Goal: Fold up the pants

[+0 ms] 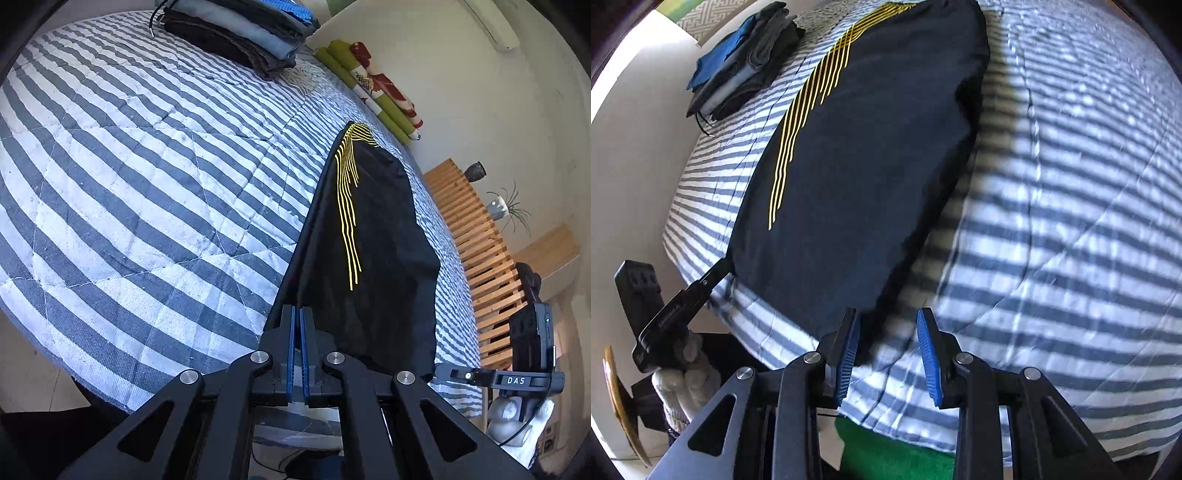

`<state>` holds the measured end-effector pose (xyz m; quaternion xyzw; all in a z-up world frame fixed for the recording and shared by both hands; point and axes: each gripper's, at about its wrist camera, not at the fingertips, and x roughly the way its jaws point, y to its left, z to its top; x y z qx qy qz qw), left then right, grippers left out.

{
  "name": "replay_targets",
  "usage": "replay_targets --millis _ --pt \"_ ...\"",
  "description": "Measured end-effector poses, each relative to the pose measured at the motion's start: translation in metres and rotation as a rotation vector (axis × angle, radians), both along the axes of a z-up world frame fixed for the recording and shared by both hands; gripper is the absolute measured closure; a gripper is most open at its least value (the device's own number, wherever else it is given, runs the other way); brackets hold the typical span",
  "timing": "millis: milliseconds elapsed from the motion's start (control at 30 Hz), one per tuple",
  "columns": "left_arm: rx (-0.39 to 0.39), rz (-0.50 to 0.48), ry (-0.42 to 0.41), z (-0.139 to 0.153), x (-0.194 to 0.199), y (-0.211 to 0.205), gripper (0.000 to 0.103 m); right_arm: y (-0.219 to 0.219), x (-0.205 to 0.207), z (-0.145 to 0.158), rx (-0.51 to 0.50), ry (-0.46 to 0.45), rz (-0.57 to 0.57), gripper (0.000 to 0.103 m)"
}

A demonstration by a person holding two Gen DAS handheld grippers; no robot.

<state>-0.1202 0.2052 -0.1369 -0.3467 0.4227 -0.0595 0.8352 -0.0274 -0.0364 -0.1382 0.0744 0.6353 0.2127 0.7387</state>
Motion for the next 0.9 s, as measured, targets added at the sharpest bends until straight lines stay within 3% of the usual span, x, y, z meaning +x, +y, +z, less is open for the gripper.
replay_targets --millis 200,300,533,600,667,900 --pt "-0.007 -0.01 0.009 0.003 0.002 -0.001 0.101 -0.001 -0.005 -0.012 0.096 0.067 -0.07 0.071" --pt "-0.006 -0.011 0.013 0.002 0.004 0.0 0.101 0.0 -0.005 -0.004 0.146 0.068 -0.075 0.066" --pt "-0.017 -0.011 0.018 0.001 0.006 0.003 0.101 0.01 0.001 0.002 0.042 0.029 -0.083 0.064" --pt "-0.013 -0.013 0.015 0.003 0.006 0.004 0.101 0.013 0.002 -0.002 0.029 0.037 -0.073 0.069" --pt "-0.004 -0.01 0.009 0.006 0.004 0.006 0.101 0.017 0.0 -0.003 0.007 0.034 -0.054 0.094" --pt "0.072 -0.028 -0.015 0.026 -0.004 0.006 0.101 0.014 -0.013 0.01 0.052 0.0 -0.034 0.099"
